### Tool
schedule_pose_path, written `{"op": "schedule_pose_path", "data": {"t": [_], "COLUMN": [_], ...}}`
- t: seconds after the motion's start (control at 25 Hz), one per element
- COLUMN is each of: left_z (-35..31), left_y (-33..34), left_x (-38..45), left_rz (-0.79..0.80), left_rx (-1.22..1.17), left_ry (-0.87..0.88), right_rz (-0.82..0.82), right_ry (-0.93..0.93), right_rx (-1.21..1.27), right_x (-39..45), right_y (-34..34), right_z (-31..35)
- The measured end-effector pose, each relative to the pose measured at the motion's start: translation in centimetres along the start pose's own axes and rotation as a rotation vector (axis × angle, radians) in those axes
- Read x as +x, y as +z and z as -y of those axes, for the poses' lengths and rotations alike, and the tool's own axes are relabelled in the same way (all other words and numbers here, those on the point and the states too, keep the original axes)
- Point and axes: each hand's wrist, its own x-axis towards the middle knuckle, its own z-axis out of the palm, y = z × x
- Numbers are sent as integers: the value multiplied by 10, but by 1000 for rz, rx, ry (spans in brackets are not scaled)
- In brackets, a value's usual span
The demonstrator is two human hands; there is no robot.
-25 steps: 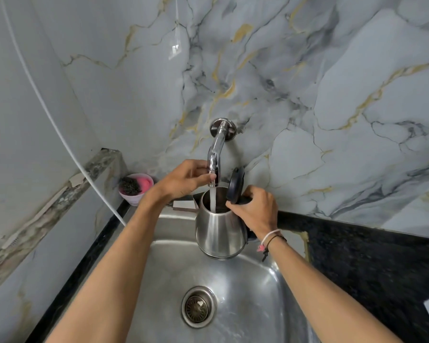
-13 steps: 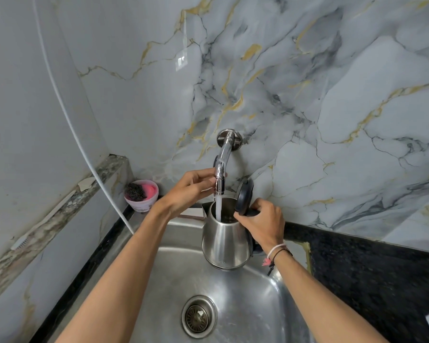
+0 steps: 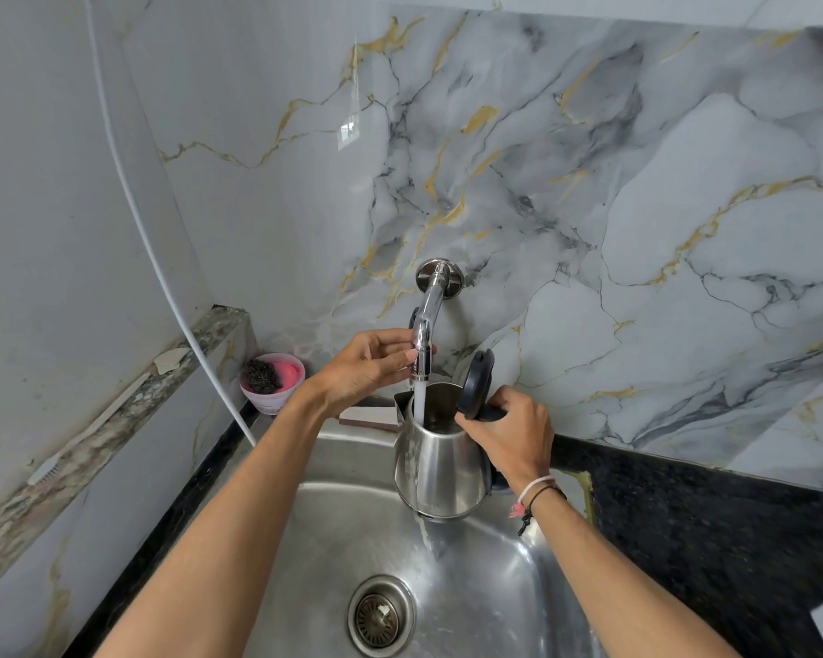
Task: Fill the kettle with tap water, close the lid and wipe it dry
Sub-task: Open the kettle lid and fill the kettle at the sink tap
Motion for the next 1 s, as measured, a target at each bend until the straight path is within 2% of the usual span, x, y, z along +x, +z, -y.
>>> {"op": "schedule_pose_path", "data": {"t": [0.28,0.44,0.52,0.68,0.76,0.88,1.0], "left_z": [-6,-8,-8,-8,-10,-7,25], "left_y": [0,3,10,44,61,90,129], "left_x": [1,-1,-1,-4,-12,-40,-86], "left_rz": [0,-74,-162,-500,-573,-582,-444], "left_rx": [24,79,163,454,594,821,911], "left_ry": [-25,-11,39,140,198,256,191], "right_rz": [13,34,50,80,71,34,5], "right_ry": [-22,-52,-72,-119,-128,-131,-121], "right_rx": [-19,-1,10,32,62,106,104], "right_x": [-7,-11,-16,-34,-45,-64,-81], "right_y": [3,1,-2,-16,-28,-53,-89], "right_z": [6,10,11,10,5,-10,-38]}}
